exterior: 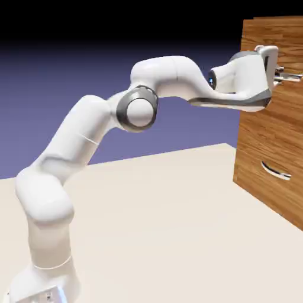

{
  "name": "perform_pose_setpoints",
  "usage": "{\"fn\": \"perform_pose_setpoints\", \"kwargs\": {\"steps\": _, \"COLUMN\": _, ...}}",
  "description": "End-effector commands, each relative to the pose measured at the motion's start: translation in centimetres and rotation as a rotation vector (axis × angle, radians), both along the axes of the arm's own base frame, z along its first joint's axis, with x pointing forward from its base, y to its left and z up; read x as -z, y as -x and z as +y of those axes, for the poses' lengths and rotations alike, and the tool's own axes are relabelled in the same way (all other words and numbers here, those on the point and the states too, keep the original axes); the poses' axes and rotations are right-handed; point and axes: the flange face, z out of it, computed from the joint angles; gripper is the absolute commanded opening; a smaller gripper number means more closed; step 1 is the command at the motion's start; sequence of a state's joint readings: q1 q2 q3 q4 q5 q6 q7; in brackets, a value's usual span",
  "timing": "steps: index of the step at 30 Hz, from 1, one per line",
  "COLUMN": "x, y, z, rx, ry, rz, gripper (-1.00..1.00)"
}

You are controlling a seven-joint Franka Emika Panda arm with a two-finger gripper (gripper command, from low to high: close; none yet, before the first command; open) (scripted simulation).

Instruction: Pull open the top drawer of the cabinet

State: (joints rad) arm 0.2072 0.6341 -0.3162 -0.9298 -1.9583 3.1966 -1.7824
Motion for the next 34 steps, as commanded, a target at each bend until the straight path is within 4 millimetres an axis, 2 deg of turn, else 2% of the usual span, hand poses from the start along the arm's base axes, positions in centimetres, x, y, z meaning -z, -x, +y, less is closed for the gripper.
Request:
{"fn": "perform_pose_setpoints", "kwargs": {"steps": 1, "x": 0.0, "y": 0.2, "z": -0.1, "rx": 0.001, "ry": 0.000, "rz": 0.001, "gripper": -1.00}}
{"fn": "perform_pose_setpoints", "kwargs": {"steps": 7, "x": 0.0, "y": 2.3, "z": -0.1, "rx": 0.001, "ry": 0.000, "rz": 0.001, "gripper": -1.00}}
{"fn": "perform_pose_setpoints", "kwargs": {"steps": 15, "x": 0.0, "y": 7.2, "z": -0.1, "rx": 0.001, "ry": 0.000, "rz": 0.001, "gripper": -1.00}}
{"fn": "perform_pose_setpoints", "kwargs": {"steps": 23, "x": 0.0, "y": 13.4, "z": -0.1, "rx": 0.001, "ry": 0.000, "rz": 0.001, "gripper": -1.00}}
{"fn": "perform_pose_setpoints", "kwargs": {"steps": 30, "x": 0.0, "y": 20.1, "z": -0.1, "rx": 0.001, "ry": 0.000, "rz": 0.001, "gripper": -1.00}}
{"fn": "perform_pose_setpoints", "kwargs": {"steps": 31, "x": 0.0, "y": 20.1, "z": -0.1, "rx": 0.001, "ry": 0.000, "rz": 0.001, "gripper": 1.00}}
{"fn": "perform_pose_setpoints", "kwargs": {"steps": 32, "x": 0.0, "y": 20.1, "z": -0.1, "rx": 0.001, "ry": 0.000, "rz": 0.001, "gripper": 1.00}}
{"fn": "perform_pose_setpoints", "kwargs": {"steps": 34, "x": -0.1, "y": 22.3, "z": -0.1, "rx": 0.001, "ry": -0.001, "rz": 0.001, "gripper": 1.00}}
